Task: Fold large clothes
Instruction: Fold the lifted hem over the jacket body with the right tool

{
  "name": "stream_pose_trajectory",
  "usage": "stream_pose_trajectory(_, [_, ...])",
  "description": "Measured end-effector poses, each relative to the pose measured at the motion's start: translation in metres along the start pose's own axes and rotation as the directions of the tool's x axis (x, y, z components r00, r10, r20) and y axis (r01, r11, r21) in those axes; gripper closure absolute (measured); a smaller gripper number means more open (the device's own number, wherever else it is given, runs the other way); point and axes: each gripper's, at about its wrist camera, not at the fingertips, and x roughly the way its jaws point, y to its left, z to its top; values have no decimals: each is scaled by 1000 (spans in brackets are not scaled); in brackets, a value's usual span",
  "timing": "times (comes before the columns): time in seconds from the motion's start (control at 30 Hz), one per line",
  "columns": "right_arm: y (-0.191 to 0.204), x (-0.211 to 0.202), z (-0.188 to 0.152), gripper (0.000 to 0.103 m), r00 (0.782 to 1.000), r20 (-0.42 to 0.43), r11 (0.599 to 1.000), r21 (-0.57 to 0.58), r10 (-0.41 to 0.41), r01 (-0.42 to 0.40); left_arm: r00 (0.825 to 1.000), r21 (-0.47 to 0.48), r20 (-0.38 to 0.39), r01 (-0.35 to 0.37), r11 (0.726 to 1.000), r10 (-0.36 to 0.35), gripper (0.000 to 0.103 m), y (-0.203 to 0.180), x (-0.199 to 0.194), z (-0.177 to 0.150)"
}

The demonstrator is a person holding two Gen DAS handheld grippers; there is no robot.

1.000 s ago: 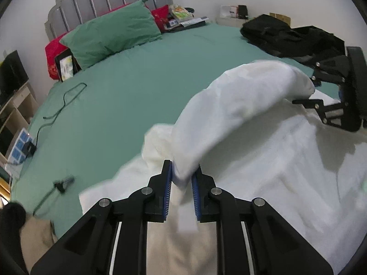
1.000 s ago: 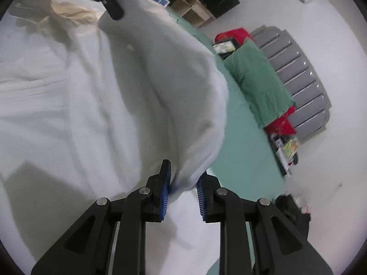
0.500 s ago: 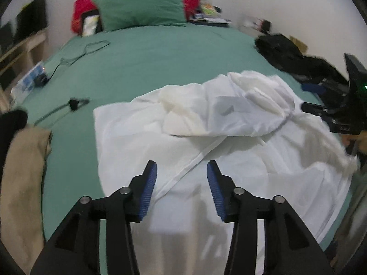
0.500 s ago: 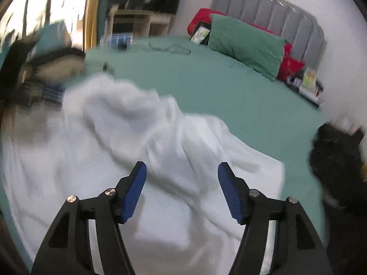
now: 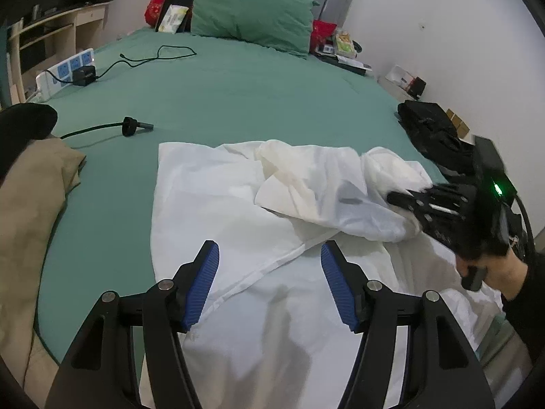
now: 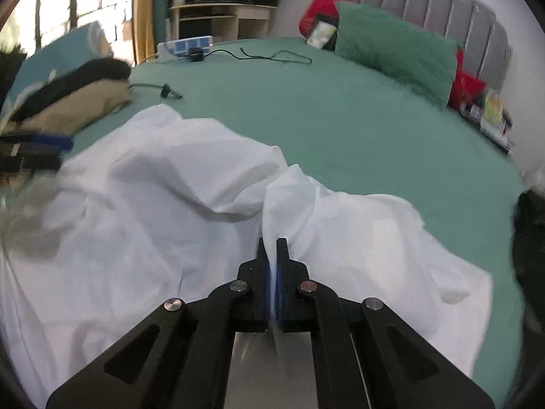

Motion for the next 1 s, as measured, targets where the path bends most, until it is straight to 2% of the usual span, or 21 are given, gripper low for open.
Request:
stream_pose_trajectory(0.1, [13, -24, -14, 100, 998, 57, 999, -50, 12, -9, 1000, -29, -16, -19, 999, 18, 37, -5, -1, 2])
stream_pose_trajectory(0.17, [21, -30, -26, 100, 999, 39, 998, -64, 14, -12, 999, -48, -33, -12, 999, 11, 37, -9, 1, 3])
stream_pose_trajectory(0.23, [24, -34, -40, 99, 999, 8, 997, -49, 53, -52, 999, -43, -40, -7, 999, 5, 37, -14, 6, 5])
stream_pose_trajectory(0.3, [28, -37, -53, 99, 990, -39, 991, -24, 133, -134, 999, -42, -36, -2, 999, 1, 37, -20, 11, 9])
stream_pose_trajectory(0.33, [30, -37, -57, 97, 989, -50, 990, -26, 138, -140, 1000, -42, -31, -1, 999, -1, 37, -23, 13, 11])
stream_pose_trajectory(0.37, [33, -37, -62, 90, 987, -74, 989, -33, 143, -145, 1000, -40, -22, -4, 999, 3, 37, -26, 15, 14])
stream_pose_trajectory(0.4, [36, -36, -67, 76, 983, -105, 987, -43, 150, -155, 1000, -35, -14, -10, 999, 10, 37, -31, 18, 17])
stream_pose_trajectory(0.43, [38, -37, -70, 70, 982, -116, 986, -48, 153, -159, 1000, -31, -10, -16, 999, 15, 37, -34, 20, 19])
stream_pose_trajectory(0.47, [39, -40, -73, 66, 980, -114, 985, -48, 161, -168, 1000, -26, -6, -24, 999, 24, 37, -39, 26, 23])
stream_pose_trajectory(0.53, [36, -47, -72, 66, 977, -101, 981, -38, 186, -191, 1000, -15, -3, 1, 1000, -1, 37, -46, 36, 30])
stream_pose_trajectory(0.6, [26, -58, -62, 66, 981, -35, 982, -7, 191, -191, 999, -2, -11, 45, 999, -45, 37, -53, 50, 37])
stream_pose_trajectory(0.67, [10, -66, -51, 63, 982, 42, 981, 60, 184, -186, 998, 25, -44, 52, 998, -51, 37, -59, 65, 40])
stream_pose_trajectory(0.7, [-3, -70, -44, 61, 980, 98, 977, 115, 171, -182, 998, 41, -54, 33, 999, -31, 37, -62, 73, 40])
stream_pose_trajectory(0.77, [-19, -63, -32, 60, 981, 141, 965, 209, 131, -159, 996, 54, -85, -2, 999, 6, 37, -64, 84, 37])
stream_pose_trajectory(0.9, [-39, -26, -20, 60, 998, 48, 952, 305, -30, 13, 992, 75, -123, -30, 997, 39, 37, -61, 95, 29])
stream_pose_trajectory(1.0, [-39, -1, -23, 60, 999, -37, 951, 309, -14, 25, 985, 114, -135, -91, 989, 107, 37, -58, 94, 21])
